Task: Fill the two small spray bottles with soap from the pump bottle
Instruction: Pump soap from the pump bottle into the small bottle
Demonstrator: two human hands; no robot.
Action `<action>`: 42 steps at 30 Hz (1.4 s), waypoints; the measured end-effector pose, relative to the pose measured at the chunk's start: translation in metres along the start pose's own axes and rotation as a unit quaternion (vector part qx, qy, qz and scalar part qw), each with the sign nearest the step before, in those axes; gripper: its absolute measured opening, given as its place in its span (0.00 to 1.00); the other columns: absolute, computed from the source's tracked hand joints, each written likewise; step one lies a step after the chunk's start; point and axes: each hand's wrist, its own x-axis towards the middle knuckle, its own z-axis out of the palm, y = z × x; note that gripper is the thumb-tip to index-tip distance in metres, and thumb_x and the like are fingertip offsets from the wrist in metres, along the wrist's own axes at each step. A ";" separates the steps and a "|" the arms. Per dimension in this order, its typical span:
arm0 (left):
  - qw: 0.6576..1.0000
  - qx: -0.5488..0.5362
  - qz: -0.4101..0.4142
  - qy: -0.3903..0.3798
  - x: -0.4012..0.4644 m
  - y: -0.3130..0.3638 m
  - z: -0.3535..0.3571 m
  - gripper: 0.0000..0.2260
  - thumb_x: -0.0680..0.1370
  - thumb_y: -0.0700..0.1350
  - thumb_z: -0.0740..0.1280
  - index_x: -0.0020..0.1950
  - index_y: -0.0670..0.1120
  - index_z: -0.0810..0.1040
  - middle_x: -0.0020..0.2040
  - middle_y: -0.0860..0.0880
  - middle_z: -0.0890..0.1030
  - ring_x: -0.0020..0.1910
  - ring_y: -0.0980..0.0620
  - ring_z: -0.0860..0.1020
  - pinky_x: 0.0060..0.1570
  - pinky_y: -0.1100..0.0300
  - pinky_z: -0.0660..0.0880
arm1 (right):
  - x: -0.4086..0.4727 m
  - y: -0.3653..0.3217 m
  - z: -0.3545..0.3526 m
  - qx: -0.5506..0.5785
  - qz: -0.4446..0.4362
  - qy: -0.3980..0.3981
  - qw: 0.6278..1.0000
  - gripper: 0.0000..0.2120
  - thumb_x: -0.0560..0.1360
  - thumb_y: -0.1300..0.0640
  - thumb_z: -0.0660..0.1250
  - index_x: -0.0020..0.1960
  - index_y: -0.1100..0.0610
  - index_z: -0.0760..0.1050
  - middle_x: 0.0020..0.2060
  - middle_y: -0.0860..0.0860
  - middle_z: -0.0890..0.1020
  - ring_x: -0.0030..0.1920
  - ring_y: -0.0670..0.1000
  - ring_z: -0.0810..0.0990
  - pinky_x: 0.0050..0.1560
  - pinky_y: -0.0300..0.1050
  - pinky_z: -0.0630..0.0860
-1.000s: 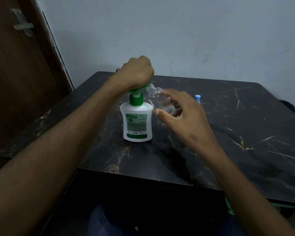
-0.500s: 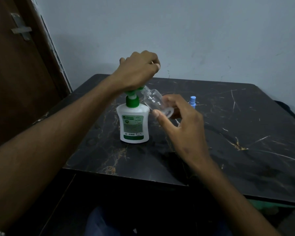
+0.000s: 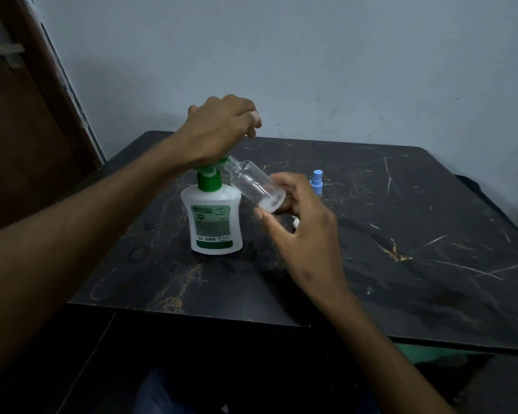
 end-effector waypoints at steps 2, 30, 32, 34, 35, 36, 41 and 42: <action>1.000 0.020 0.005 0.009 0.001 0.004 -0.003 0.20 0.79 0.56 0.54 0.57 0.51 0.82 0.53 0.55 0.85 0.58 0.49 0.79 0.66 0.40 0.68 | -0.002 -0.001 0.000 0.010 0.006 -0.001 1.000 0.19 0.77 0.58 0.78 0.65 0.53 0.77 0.53 0.43 0.85 0.51 0.41 0.85 0.51 0.30 0.77; 0.996 0.003 0.065 -0.064 -0.007 0.013 -0.003 0.29 0.86 0.64 0.43 0.64 0.56 0.81 0.60 0.59 0.84 0.66 0.54 0.77 0.75 0.37 0.59 | -0.019 0.002 0.006 0.008 -0.017 0.070 0.997 0.21 0.79 0.59 0.75 0.70 0.56 0.76 0.53 0.42 0.84 0.53 0.37 0.83 0.55 0.26 0.73; 0.996 -0.003 0.069 -0.056 -0.005 0.014 -0.004 0.28 0.86 0.63 0.43 0.65 0.56 0.80 0.60 0.59 0.84 0.66 0.54 0.77 0.75 0.37 0.60 | -0.019 0.004 0.007 -0.005 -0.022 0.065 0.998 0.20 0.79 0.58 0.75 0.70 0.55 0.76 0.53 0.41 0.84 0.53 0.36 0.82 0.55 0.25 0.73; 0.996 -0.006 0.068 -0.062 -0.006 0.013 -0.003 0.28 0.86 0.63 0.43 0.65 0.56 0.81 0.60 0.59 0.84 0.67 0.54 0.77 0.75 0.37 0.60 | -0.019 0.005 0.007 -0.024 -0.025 0.057 0.998 0.19 0.80 0.56 0.75 0.69 0.54 0.76 0.54 0.42 0.84 0.54 0.37 0.82 0.56 0.25 0.73; 0.996 -0.003 0.066 -0.067 -0.007 0.013 -0.002 0.28 0.86 0.63 0.43 0.65 0.56 0.81 0.60 0.59 0.84 0.67 0.54 0.76 0.75 0.37 0.60 | -0.019 0.006 0.008 -0.031 -0.025 0.054 0.998 0.19 0.80 0.56 0.74 0.69 0.54 0.76 0.55 0.43 0.84 0.55 0.38 0.82 0.57 0.26 0.73; 0.995 0.000 0.063 -0.071 -0.008 0.012 -0.001 0.28 0.86 0.63 0.43 0.65 0.56 0.81 0.60 0.59 0.84 0.66 0.55 0.76 0.75 0.36 0.60 | -0.019 0.006 0.008 -0.034 -0.025 0.055 0.998 0.19 0.80 0.55 0.74 0.69 0.54 0.76 0.56 0.44 0.84 0.55 0.39 0.82 0.57 0.28 0.74; 0.996 -0.002 0.066 -0.063 -0.006 0.015 -0.004 0.29 0.85 0.64 0.43 0.65 0.56 0.81 0.60 0.59 0.84 0.66 0.54 0.77 0.75 0.36 0.60 | -0.019 0.006 0.008 -0.035 -0.019 0.068 0.997 0.23 0.80 0.56 0.74 0.73 0.56 0.75 0.60 0.48 0.84 0.57 0.43 0.83 0.61 0.36 0.78; 0.996 -0.008 0.067 -0.060 -0.006 0.015 -0.004 0.29 0.86 0.64 0.43 0.65 0.56 0.81 0.60 0.59 0.84 0.67 0.54 0.77 0.76 0.36 0.59 | -0.019 0.006 0.008 -0.034 -0.017 0.070 0.997 0.24 0.80 0.57 0.75 0.74 0.56 0.75 0.60 0.48 0.85 0.57 0.42 0.83 0.61 0.35 0.78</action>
